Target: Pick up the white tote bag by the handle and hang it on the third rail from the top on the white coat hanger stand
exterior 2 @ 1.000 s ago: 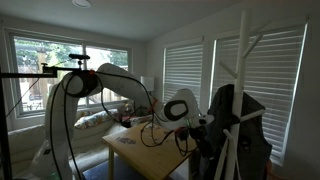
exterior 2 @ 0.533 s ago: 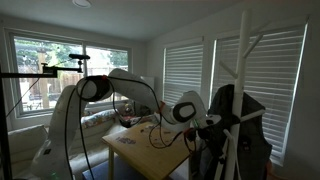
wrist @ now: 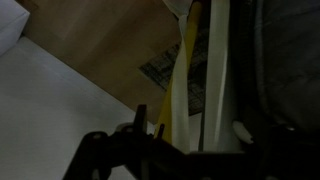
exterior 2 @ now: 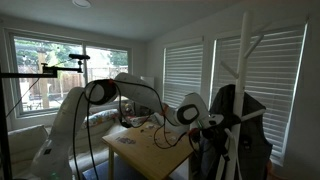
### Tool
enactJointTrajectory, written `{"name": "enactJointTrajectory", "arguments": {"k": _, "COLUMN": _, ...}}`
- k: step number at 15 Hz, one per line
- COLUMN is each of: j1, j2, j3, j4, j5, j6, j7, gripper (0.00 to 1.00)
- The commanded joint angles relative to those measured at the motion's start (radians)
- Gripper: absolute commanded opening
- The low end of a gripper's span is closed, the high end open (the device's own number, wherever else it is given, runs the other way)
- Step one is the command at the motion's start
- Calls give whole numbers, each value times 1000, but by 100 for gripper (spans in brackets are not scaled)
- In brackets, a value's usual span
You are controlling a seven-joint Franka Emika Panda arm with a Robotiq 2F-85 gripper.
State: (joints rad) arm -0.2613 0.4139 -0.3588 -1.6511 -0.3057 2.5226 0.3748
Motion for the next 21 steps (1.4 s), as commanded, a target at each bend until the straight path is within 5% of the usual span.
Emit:
{"name": "enactJointTrajectory", "arguments": {"k": 1, "j1": 5, "j2": 37, "j3": 0, "j4": 37, "j5": 51, "j6": 22, "j7": 10, "gripper": 74}}
{"name": "enactJointTrajectory", "arguments": {"k": 3, "j1": 7, "j2": 34, "j3": 1, "j4": 32, "j5": 63, "j6": 24, "j7": 8, "gripper": 66}}
{"name": "enactJointTrajectory", "arguments": {"k": 12, "j1": 12, "j2": 20, "j3": -1, "j4": 19, "j5": 93, "j6": 28, "j7": 5, "gripper": 2}}
{"name": "enactJointTrajectory", "arguments": {"k": 21, "j1": 40, "j2": -73, "j3": -51, "j4": -53, "j5": 30, "j6": 103, "j7": 74, "gripper": 1}}
